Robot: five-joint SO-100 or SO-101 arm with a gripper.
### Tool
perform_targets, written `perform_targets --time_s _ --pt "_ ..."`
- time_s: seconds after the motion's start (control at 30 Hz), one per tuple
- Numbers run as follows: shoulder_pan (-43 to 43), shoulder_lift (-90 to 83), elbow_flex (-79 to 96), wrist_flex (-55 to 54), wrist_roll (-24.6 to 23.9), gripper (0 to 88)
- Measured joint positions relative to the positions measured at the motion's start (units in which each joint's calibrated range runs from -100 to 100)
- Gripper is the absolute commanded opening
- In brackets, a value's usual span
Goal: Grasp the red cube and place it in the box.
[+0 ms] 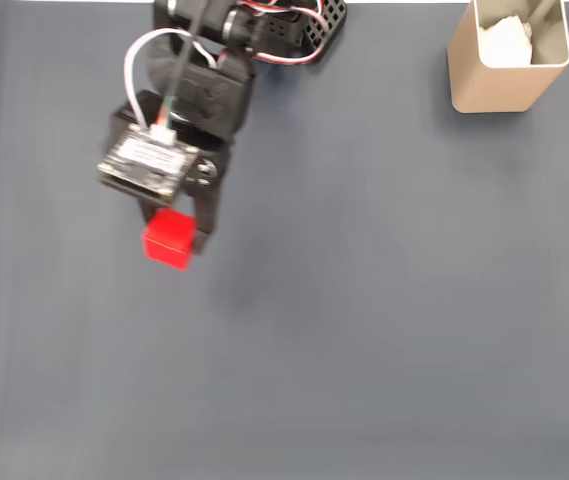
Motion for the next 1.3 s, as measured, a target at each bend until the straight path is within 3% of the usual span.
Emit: perform_targets --time_s 0.43,0.8,1.3 --pt "-13.98 -0.80 -1.73 1.54 1.17 0.2" --pt "-25.40 -3.12 -8.93 15.43 0.59 0.2" --pt "-38.86 -8.92 -11.20 24.70 0.15 0.2"
